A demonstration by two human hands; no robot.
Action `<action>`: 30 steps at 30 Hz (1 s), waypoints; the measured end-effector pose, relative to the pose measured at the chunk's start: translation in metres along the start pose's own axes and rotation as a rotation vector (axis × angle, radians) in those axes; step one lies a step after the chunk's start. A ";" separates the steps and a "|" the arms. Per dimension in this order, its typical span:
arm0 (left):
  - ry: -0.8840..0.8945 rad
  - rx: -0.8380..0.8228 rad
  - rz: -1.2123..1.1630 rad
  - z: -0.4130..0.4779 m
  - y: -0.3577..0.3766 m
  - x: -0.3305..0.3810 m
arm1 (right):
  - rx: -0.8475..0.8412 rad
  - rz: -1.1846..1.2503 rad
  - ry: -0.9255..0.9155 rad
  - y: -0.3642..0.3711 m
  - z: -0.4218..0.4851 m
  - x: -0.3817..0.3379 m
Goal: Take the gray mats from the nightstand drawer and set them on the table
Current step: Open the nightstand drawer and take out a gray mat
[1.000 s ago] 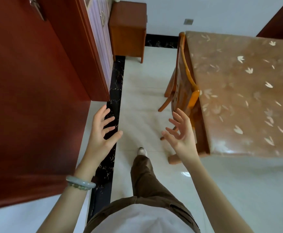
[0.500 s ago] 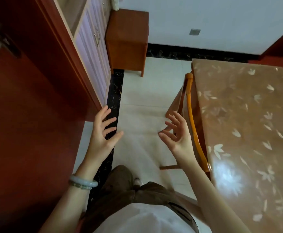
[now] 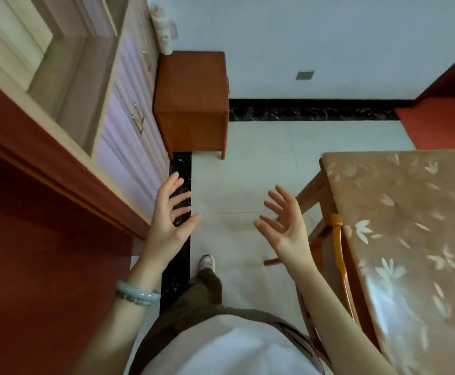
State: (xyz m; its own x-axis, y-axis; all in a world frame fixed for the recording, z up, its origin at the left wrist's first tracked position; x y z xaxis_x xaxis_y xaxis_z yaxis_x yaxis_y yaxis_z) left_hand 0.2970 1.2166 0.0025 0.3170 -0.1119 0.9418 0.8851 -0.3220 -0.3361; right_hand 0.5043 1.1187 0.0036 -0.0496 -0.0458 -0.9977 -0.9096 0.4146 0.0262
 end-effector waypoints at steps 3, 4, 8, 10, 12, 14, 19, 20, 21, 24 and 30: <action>0.009 -0.050 0.024 0.066 -0.006 0.005 | 0.060 0.011 0.001 0.010 0.055 -0.005; 0.018 -0.066 0.033 0.085 -0.007 0.007 | 0.070 0.011 -0.007 0.012 0.070 -0.008; 0.051 -0.167 0.063 0.157 0.006 0.012 | 0.160 0.034 -0.014 0.003 0.124 -0.011; 0.057 -0.196 0.058 0.185 0.014 0.013 | 0.200 0.047 -0.004 -0.005 0.143 -0.009; 0.043 -0.224 0.049 0.213 0.026 0.013 | 0.233 0.067 0.010 -0.016 0.165 -0.006; 0.034 -0.248 0.051 0.245 0.041 0.012 | 0.254 0.085 0.020 -0.030 0.194 -0.002; 0.034 -0.248 0.059 0.336 0.079 0.019 | 0.271 0.106 0.017 -0.064 0.287 -0.001; 0.036 -0.236 0.061 0.355 0.088 0.021 | 0.268 0.108 0.012 -0.071 0.309 -0.002; 0.038 -0.224 0.062 0.374 0.096 0.025 | 0.262 0.108 0.007 -0.078 0.330 -0.005; 0.024 -0.193 0.050 0.433 0.122 0.040 | 0.234 0.099 0.002 -0.102 0.398 -0.018; 0.011 -0.172 0.007 0.530 0.170 0.057 | 0.180 0.049 -0.013 -0.148 0.507 -0.036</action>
State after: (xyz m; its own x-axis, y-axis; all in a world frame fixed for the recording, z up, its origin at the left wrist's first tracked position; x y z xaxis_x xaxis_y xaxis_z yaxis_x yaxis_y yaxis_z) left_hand 0.6458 1.6535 -0.0024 0.3185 -0.1242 0.9398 0.8114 -0.4769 -0.3380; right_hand 0.8496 1.5194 0.0046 -0.0856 -0.0099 -0.9963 -0.8177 0.5720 0.0646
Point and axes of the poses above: each hand's wrist, its own z-axis towards the middle knuckle, its own y-axis out of the palm, x = y × z, the point moved 3 cm from there along z, towards the middle knuckle, and after that the axes turned 11 degrees about z, right-handed, at the moved point
